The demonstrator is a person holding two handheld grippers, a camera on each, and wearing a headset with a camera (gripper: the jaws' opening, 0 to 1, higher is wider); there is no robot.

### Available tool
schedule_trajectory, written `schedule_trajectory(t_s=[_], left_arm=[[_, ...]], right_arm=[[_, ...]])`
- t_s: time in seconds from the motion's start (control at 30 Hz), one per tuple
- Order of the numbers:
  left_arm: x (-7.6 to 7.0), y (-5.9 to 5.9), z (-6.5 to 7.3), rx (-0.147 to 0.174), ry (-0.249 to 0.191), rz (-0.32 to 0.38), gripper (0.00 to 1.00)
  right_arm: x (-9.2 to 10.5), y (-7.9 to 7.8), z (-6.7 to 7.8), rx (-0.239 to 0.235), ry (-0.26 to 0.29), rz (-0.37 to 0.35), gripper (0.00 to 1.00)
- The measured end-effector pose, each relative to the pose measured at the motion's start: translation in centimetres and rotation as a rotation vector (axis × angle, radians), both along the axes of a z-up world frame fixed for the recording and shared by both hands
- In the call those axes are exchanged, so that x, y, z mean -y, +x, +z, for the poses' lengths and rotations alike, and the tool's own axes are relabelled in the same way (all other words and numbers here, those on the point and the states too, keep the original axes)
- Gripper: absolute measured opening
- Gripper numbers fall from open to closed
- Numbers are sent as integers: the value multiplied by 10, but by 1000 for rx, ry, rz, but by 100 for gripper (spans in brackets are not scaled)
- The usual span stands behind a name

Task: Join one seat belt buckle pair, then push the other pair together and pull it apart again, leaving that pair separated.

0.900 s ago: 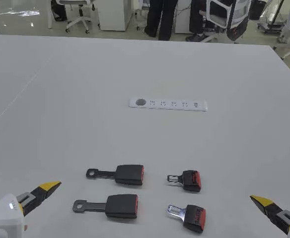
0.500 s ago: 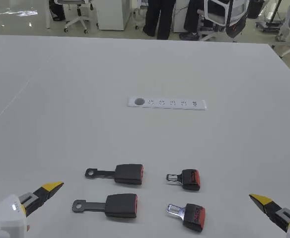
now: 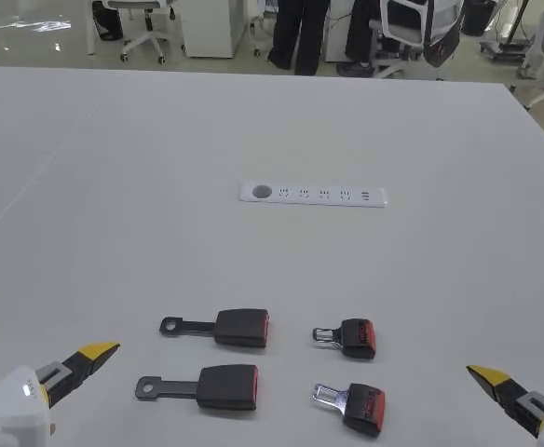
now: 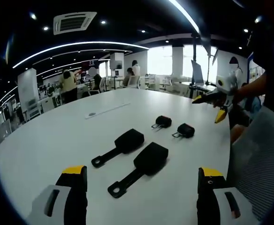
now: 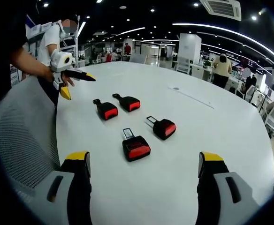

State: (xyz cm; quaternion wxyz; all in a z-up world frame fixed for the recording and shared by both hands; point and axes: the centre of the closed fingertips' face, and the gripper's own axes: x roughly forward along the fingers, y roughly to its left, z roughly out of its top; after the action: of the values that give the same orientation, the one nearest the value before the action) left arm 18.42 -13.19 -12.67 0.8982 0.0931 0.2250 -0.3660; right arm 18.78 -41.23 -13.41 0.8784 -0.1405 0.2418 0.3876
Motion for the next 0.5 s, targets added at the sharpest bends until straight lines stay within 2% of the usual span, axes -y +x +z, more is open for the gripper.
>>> schedule_trajectory(t_s=[0.5], left_arm=[[6,0,4,2,1,-5,100]], right_arm=[[-1,1,2,0,10,2,97]])
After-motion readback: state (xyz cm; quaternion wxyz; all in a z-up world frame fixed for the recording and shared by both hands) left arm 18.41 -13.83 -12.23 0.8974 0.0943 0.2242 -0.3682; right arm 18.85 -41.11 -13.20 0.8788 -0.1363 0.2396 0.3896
